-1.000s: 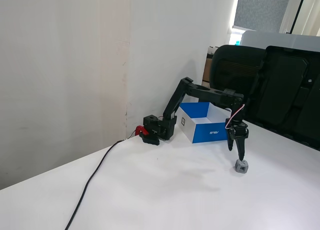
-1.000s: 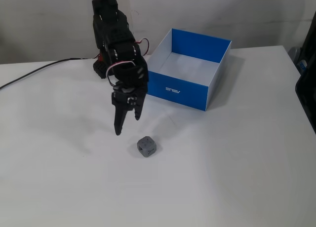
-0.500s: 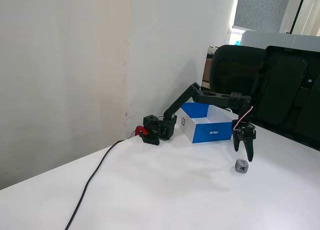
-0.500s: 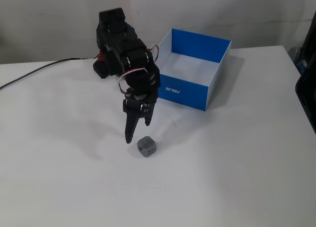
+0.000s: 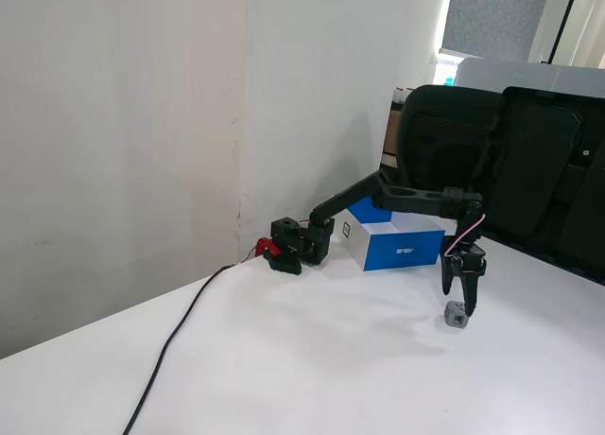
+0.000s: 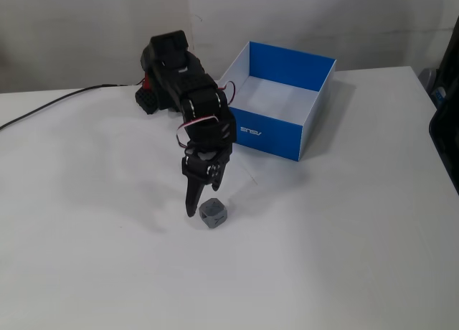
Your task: Grasp the gray block and put it in the box.
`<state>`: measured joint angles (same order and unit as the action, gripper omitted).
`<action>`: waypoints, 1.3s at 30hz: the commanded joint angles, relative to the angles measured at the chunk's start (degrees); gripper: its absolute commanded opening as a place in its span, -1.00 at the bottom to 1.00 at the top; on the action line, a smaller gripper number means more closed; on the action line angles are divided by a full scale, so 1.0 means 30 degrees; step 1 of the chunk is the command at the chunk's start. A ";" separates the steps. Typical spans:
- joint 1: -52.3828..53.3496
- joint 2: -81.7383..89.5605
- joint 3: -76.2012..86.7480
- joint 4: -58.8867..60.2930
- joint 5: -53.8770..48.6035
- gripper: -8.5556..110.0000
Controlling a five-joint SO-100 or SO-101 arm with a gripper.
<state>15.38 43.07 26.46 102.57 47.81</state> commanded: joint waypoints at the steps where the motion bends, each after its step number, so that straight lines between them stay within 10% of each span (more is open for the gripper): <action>1: 0.0322 -0.0293 -0.3135 0.1084 0.0176 -0.27; 39: 0.0088 -0.2490 -0.4980 0.1816 -0.0146 -0.85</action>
<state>15.29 34.01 16.08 105.64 47.81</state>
